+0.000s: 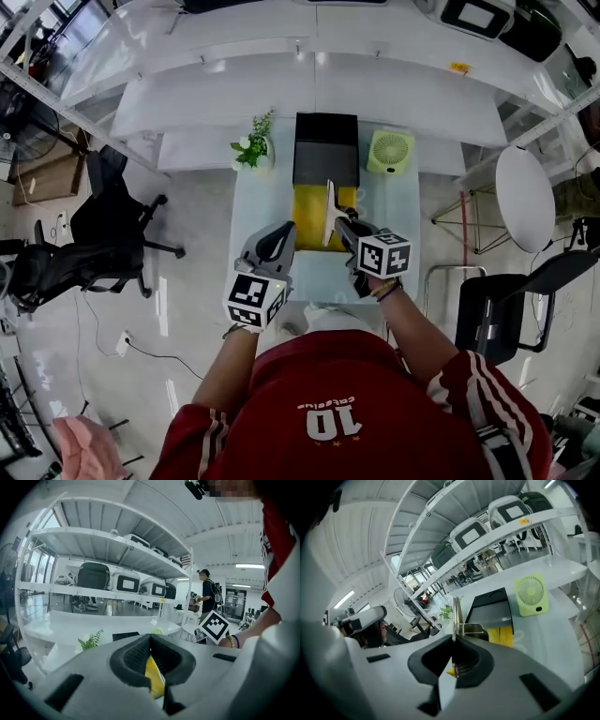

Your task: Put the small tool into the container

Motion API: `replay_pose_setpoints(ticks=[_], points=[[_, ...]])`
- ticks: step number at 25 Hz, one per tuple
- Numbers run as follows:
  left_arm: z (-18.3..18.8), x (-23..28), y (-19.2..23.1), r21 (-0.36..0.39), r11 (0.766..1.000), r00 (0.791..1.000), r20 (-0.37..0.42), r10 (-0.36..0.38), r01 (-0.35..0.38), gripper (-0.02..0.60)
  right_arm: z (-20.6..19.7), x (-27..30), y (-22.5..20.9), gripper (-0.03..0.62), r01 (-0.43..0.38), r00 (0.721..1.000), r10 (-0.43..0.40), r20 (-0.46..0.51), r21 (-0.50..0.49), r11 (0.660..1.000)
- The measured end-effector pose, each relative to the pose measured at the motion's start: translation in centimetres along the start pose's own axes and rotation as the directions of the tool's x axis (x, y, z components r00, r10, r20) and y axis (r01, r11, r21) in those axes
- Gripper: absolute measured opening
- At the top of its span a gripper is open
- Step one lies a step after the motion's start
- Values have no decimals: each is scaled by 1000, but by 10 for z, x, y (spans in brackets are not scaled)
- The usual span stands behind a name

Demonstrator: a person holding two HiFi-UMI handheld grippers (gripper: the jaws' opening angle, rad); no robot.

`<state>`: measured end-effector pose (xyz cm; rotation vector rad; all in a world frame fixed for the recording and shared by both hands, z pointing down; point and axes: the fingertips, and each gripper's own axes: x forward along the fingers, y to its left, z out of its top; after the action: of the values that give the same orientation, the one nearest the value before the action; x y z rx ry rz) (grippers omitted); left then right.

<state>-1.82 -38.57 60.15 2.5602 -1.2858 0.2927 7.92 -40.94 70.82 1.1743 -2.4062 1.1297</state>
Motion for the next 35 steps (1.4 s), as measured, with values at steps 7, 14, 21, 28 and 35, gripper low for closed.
replay_pose_setpoints(ticks=[7,14,21,28,35], points=[[-16,6,20,-81,996,999,-21,41,-43,0,-38,31,-35,6,25,997,-12,-79,167,986],[-21,7,33,-91,993,996,-36,76,-79,0,-60,54,-58,6,60,993,-26,-118,295,954],[-24,9,41,-102,989,994,-46,101,-105,0,-73,74,-73,6,75,990,-19,-138,412,908],[-28,9,50,-104,986,990,-66,122,-128,0,-81,91,-85,6,109,986,-32,-165,482,869],[-31,10,62,-136,979,987,-72,142,-150,0,-89,100,-93,8,148,981,-51,-190,543,826]])
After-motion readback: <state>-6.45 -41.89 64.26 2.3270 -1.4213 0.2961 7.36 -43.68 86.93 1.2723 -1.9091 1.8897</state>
